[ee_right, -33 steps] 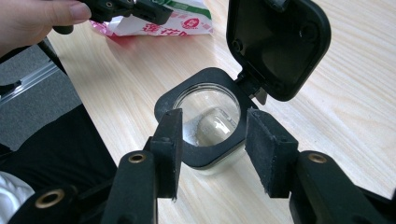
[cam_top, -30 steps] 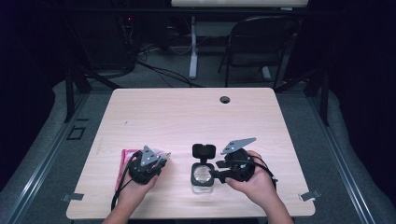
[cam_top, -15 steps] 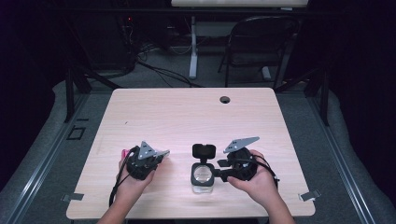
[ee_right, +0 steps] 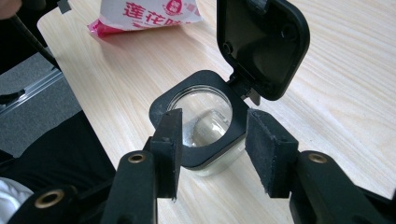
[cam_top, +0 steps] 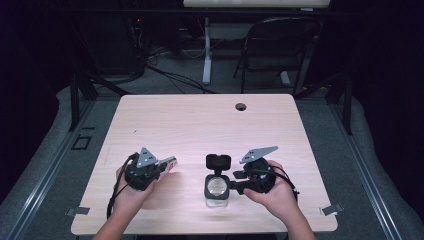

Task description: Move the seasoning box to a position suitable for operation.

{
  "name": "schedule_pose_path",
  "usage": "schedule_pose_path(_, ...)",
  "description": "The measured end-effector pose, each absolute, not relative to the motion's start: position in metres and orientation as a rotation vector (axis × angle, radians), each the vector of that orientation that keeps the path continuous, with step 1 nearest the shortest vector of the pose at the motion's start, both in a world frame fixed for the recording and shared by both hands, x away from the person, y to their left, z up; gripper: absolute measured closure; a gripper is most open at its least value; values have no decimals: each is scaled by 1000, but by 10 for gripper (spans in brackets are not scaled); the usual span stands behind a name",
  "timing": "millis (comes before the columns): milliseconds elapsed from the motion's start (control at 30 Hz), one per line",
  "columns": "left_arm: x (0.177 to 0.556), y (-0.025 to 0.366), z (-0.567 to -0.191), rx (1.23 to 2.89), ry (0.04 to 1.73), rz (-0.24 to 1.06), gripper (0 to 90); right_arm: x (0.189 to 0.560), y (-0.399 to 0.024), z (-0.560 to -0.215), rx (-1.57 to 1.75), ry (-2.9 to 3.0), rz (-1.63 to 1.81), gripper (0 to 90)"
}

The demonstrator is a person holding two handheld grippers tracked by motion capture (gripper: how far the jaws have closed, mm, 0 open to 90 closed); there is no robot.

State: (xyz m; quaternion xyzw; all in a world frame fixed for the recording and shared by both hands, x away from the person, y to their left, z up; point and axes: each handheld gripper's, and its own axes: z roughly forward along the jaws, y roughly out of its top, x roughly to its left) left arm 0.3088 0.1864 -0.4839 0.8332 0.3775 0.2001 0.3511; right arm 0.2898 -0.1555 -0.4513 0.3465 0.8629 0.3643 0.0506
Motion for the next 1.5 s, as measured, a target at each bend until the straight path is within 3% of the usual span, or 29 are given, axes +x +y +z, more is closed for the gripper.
schedule_pose_path(833, 299, 228, -403, 2078, 949, 762, 900, 293, -157, -452, 1076, 2589, 1152, 579)
schedule_pose_path(1100, 294, 220, -389, 2036, 875, 722, 900, 293, -160, -451, 1082, 2580, 1162, 580)
schedule_pose_path(1500, 296, 183, -398, 2066, 782, 641, 900, 292, -162, -449, 1082, 2571, 1169, 580)
